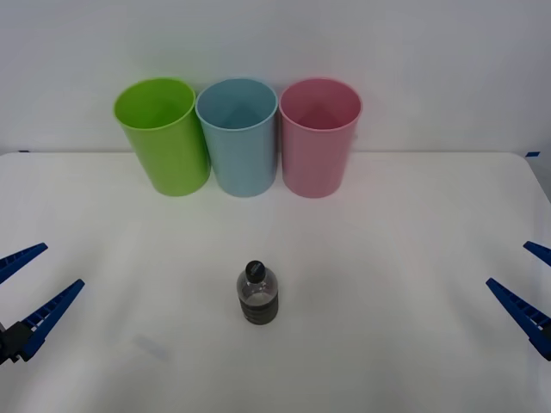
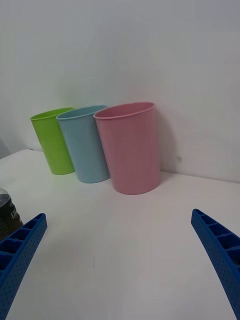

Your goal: Grasp the object on the table and drop it into the matching bin: aluminum can to the light blue bin, PET bottle to the pink bin.

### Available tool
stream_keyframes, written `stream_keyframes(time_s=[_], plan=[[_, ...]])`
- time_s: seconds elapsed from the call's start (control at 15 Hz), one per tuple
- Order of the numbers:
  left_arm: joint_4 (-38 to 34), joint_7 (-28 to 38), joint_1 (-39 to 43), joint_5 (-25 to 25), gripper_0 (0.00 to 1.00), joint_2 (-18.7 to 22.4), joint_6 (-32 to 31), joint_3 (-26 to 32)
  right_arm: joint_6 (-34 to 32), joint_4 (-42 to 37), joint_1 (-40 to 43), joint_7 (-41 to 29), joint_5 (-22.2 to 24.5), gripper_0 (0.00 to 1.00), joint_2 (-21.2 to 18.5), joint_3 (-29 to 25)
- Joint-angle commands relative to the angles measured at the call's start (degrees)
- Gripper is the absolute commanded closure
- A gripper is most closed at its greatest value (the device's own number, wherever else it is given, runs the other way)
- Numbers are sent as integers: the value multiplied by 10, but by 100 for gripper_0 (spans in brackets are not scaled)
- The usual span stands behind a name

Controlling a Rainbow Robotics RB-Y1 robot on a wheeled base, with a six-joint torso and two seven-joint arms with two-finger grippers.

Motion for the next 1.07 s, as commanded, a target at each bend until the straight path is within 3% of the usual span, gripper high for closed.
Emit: stream_keyframes(time_s=[0.07, 0.53, 1.07], plan=[[0, 0, 0, 0, 0, 0, 0, 0, 0, 0, 0, 0, 0, 0, 0, 0], [0, 0, 0, 0, 0, 0, 0, 0, -14, 7, 10, 4, 10, 0, -11, 14], [0, 0, 0, 0, 0, 0, 0, 0, -16, 7, 6, 20, 40, 0, -28, 93]])
